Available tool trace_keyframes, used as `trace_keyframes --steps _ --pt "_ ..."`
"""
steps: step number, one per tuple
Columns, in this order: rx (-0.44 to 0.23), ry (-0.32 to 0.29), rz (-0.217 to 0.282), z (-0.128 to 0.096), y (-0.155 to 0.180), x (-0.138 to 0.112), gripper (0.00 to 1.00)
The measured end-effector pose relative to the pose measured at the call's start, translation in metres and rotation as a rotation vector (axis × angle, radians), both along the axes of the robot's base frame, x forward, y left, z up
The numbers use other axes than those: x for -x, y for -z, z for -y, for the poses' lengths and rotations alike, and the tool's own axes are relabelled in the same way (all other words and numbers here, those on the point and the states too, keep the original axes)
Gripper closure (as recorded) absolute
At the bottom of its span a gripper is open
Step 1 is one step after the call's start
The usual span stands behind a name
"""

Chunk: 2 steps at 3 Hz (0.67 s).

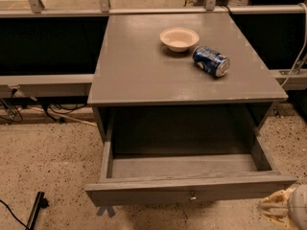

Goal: Close top drawer

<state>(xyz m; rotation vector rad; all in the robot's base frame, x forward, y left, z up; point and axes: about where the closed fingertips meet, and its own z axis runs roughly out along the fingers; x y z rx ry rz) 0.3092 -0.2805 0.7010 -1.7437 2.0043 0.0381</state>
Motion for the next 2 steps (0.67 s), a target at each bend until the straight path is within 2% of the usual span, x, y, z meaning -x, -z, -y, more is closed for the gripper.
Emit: trace_keyframes --steps 2 --pt "-0.006 -0.04 0.052 -0.003 0.054 -0.011 1.0"
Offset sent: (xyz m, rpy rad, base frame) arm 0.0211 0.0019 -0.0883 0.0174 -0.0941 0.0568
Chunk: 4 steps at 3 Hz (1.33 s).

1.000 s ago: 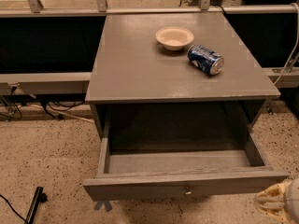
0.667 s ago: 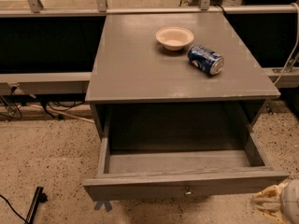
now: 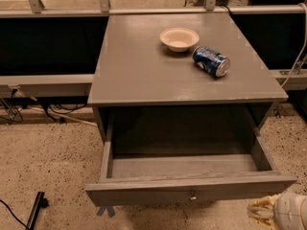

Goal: Close top drawer

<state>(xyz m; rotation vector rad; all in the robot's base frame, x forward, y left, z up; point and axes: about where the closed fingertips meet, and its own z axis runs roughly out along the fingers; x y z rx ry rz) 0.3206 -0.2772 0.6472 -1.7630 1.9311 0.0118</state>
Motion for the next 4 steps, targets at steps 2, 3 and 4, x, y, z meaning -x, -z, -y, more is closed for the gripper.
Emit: trace_keyframes --steps 2,3,4 --pt "-0.006 -0.047 0.037 -0.006 0.031 -0.022 1.0" --pt "-0.013 -0.073 0.04 -0.009 0.04 -0.039 1.0" --pt "-0.019 -0.107 0.034 -0.014 0.049 -0.061 1.0"
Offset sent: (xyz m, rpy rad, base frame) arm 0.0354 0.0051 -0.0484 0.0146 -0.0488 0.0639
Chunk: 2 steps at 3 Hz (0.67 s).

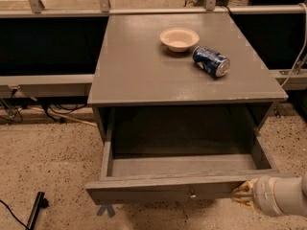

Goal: Close top drawer

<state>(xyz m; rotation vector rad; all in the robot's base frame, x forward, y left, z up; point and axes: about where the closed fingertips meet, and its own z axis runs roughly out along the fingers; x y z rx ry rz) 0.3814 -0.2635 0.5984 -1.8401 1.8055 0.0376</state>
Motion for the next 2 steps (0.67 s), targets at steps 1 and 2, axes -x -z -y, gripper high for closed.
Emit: trace_keyframes --steps 1,2 --pt "0.0 -0.024 0.012 -0.006 -0.001 -0.024 1.0" --pt "0.001 -0.055 0.028 -0.017 -0.004 -0.048 1.0"
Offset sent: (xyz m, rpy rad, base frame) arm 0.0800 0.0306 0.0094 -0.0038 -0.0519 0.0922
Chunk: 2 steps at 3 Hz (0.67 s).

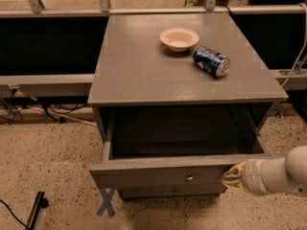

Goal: Close top drawer

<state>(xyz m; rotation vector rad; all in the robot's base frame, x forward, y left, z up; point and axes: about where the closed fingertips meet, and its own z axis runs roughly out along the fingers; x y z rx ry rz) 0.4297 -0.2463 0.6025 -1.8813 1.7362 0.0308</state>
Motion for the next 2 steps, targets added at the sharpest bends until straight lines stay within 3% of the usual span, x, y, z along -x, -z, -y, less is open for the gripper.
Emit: trace_keyframes --steps 2 --pt "-0.007 -0.03 0.029 -0.017 0.002 -0.063 1.0"
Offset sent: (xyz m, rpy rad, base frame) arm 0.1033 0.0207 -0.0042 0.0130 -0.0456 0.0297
